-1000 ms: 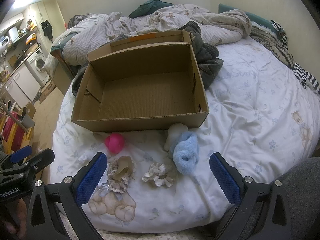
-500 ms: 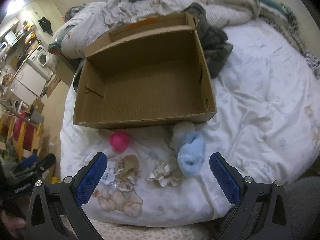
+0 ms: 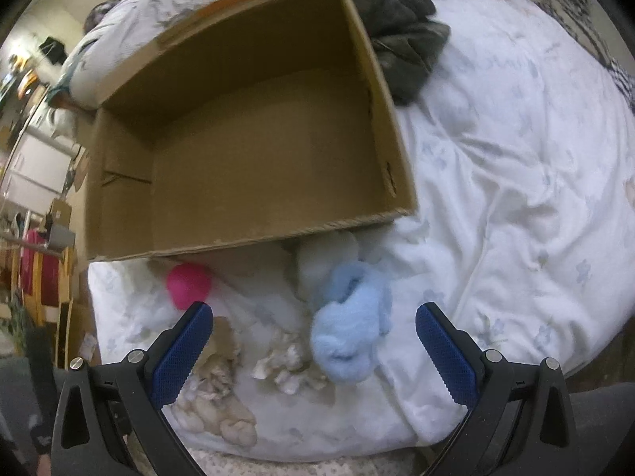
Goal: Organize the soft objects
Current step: 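Grasp the light blue plush with the right tool while the left tool grasps the peach foam cylinder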
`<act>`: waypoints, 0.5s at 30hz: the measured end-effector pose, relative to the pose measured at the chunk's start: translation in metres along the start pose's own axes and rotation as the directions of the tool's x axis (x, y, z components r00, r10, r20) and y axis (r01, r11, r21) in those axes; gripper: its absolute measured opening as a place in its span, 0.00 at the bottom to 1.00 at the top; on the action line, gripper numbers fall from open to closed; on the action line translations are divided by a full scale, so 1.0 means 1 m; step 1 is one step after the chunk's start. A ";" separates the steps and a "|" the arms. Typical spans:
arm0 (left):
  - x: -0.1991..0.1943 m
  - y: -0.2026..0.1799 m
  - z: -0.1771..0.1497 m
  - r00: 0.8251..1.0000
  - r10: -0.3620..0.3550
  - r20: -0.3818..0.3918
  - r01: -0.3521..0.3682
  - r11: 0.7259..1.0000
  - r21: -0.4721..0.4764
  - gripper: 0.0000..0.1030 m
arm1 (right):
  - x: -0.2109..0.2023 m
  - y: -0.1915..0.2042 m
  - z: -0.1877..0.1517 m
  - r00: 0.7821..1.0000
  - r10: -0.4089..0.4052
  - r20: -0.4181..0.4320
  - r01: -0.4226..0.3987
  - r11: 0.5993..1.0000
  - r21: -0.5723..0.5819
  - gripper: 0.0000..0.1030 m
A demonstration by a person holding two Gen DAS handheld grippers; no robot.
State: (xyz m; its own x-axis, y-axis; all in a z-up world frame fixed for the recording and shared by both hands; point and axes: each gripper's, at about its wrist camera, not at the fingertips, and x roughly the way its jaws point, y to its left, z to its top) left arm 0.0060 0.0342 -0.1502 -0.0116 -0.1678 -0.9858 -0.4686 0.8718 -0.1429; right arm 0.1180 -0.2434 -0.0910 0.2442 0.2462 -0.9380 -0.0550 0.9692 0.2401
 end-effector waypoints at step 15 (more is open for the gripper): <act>-0.011 -0.011 -0.004 0.994 0.037 0.101 -0.043 0.998 0.052 0.04 | 0.020 -0.037 0.010 0.997 0.035 -0.062 -0.027 0.991 0.128 0.93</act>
State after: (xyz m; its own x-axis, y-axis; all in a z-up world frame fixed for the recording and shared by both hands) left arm 0.0076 0.0246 -0.1372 0.0607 -0.0878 -0.9943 -0.4213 0.9008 -0.1052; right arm 0.1351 -0.2740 -0.1163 0.1816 0.2798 -0.9427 0.0633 0.9534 0.2951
